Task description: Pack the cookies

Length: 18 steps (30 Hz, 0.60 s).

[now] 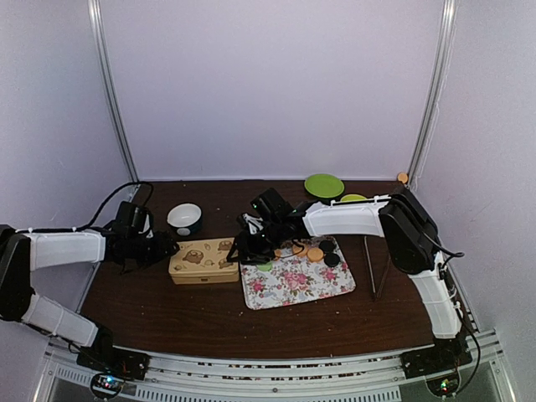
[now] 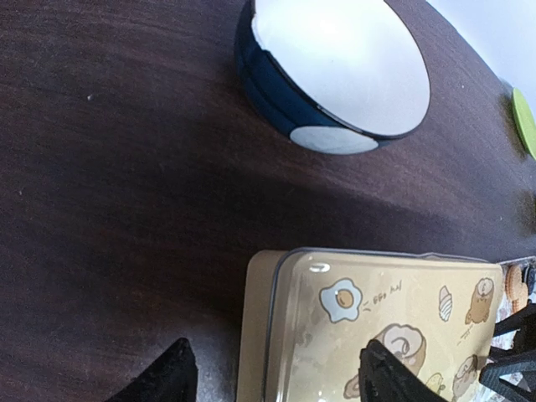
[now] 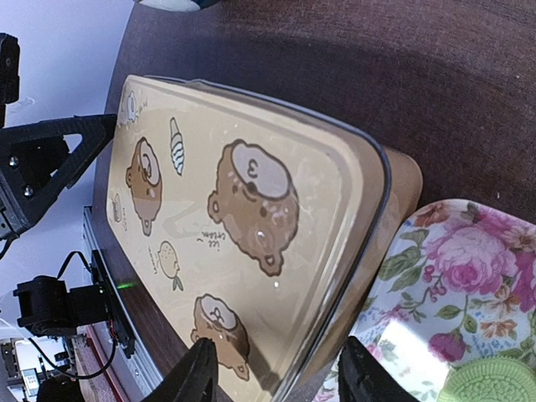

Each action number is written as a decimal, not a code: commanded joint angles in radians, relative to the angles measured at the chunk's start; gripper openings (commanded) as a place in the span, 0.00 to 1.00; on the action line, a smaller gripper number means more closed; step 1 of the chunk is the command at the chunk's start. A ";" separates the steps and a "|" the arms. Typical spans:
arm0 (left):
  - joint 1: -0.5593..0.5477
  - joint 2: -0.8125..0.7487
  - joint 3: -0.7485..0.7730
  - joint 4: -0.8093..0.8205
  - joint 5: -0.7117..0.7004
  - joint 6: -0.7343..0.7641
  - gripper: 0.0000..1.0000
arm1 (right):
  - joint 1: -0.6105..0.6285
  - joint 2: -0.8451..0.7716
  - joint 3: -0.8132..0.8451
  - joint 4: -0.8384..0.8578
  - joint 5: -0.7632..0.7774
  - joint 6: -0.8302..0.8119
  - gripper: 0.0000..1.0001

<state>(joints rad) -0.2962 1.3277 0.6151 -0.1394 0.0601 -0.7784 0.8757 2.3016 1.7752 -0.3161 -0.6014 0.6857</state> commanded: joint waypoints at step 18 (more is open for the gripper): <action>0.019 0.165 0.066 0.130 0.019 -0.030 0.63 | -0.035 0.018 0.007 0.145 0.127 0.194 0.47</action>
<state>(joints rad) -0.2897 1.4662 0.6697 -0.0658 0.0673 -0.7998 0.8478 2.3020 1.7676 -0.2058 -0.5072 0.8360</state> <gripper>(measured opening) 0.639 0.486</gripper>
